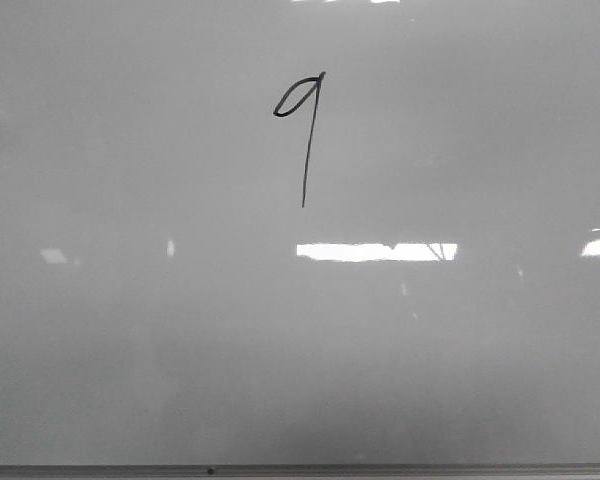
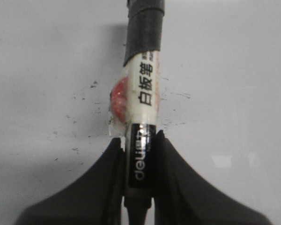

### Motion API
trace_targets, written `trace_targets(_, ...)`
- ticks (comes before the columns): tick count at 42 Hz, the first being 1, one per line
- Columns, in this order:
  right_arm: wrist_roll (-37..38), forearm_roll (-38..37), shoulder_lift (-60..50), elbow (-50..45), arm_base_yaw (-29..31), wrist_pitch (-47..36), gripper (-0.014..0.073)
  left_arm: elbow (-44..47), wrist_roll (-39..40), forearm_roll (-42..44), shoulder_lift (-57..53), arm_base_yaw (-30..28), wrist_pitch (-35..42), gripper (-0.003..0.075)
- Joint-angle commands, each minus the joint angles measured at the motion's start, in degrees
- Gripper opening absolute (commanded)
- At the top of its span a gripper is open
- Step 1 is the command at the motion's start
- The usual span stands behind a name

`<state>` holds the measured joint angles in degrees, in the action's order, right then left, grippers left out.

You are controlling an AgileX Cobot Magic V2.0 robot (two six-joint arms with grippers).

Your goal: Write number 9 on whiteboard

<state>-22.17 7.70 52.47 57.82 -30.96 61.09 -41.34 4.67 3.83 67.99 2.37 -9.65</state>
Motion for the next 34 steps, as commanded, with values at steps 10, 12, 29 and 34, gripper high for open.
trace_targets(10, 0.0, 0.1, -0.5, 1.7, 0.3, -3.3, 0.0602, -1.5, 0.1, -0.6, 8.5, -0.1, 13.5, 0.0032)
trace_targets(12, 0.0, 0.1, -0.5, 1.7, 0.3, -3.3, 0.0602, -1.5, 0.1, -0.6, 9.5, -0.1, 14.3, 0.0055)
trace_targets(29, 0.0, 0.1, -0.5, 1.7, 0.3, -3.2, 0.0602, -1.8, 0.1, -0.6, 12.0, -0.1, 14.8, 0.0307)
trace_targets(34, 2.8, -3.4, -1.2, 1.9, 0.3, -1.5, 0.0602, -3.5, 0.1, -0.2, 11.1, -0.1, 9.7, 0.0307)
